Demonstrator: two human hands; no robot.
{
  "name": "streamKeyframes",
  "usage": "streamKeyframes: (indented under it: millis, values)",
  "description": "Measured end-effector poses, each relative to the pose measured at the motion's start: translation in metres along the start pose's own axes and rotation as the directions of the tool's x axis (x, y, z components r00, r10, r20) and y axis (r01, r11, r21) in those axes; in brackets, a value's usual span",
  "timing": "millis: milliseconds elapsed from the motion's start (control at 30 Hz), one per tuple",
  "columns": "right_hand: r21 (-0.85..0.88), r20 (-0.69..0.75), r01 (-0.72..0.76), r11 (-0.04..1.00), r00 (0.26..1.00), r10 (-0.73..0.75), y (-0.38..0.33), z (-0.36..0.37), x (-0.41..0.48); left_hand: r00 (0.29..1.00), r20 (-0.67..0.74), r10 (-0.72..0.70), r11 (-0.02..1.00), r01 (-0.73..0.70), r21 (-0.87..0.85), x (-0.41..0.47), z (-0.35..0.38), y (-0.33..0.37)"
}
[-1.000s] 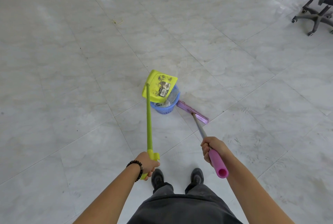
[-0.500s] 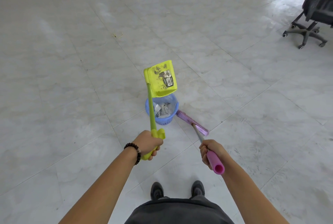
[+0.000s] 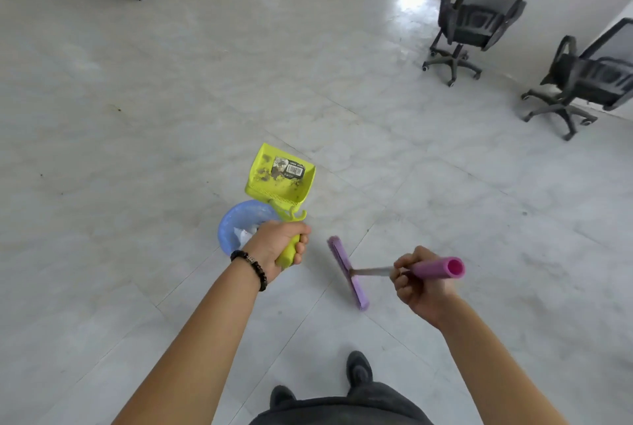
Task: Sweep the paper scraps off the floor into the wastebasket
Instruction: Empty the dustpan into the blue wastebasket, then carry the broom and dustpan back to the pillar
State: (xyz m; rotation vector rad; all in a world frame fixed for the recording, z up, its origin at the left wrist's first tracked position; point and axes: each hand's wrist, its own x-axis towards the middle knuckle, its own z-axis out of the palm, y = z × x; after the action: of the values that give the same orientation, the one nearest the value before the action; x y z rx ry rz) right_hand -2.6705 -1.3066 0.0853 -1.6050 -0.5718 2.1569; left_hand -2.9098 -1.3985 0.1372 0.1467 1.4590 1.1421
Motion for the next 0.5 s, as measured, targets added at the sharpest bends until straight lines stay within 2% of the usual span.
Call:
streamKeyframes:
  millis: [100, 167, 333, 400, 500]
  values:
    - [0.058, -0.005, 0.160, 0.985, 0.987, -0.160, -0.016, -0.030, -0.012, 0.995, 0.081, -0.053, 0.998, 0.050, 0.032, 0.025, 0.038, 0.003]
    - [0.038, -0.029, 0.229, 0.973, 0.973, -0.228, -0.024, -0.053, -0.020, 0.988, 0.130, -0.082, 0.995, 0.073, 0.072, 0.039, 0.064, 0.002]
    - [0.010, -0.102, 0.300, 0.954, 0.949, -0.298, -0.040, -0.122, -0.022, 0.966, 0.197, -0.170, 0.973, 0.133, 0.188, 0.070, 0.145, -0.011]
    - [0.037, -0.122, 0.311, 0.950, 0.945, -0.305, -0.047, -0.154, -0.019, 0.962, 0.210, -0.177, 0.952, 0.113, 0.284, 0.081, 0.182, -0.018]
    - [0.065, -0.104, 0.330, 0.942, 0.941, -0.322, -0.074, -0.199, -0.019, 0.965, 0.226, -0.130, 0.885, 0.009, 0.466, 0.102, 0.244, -0.024]
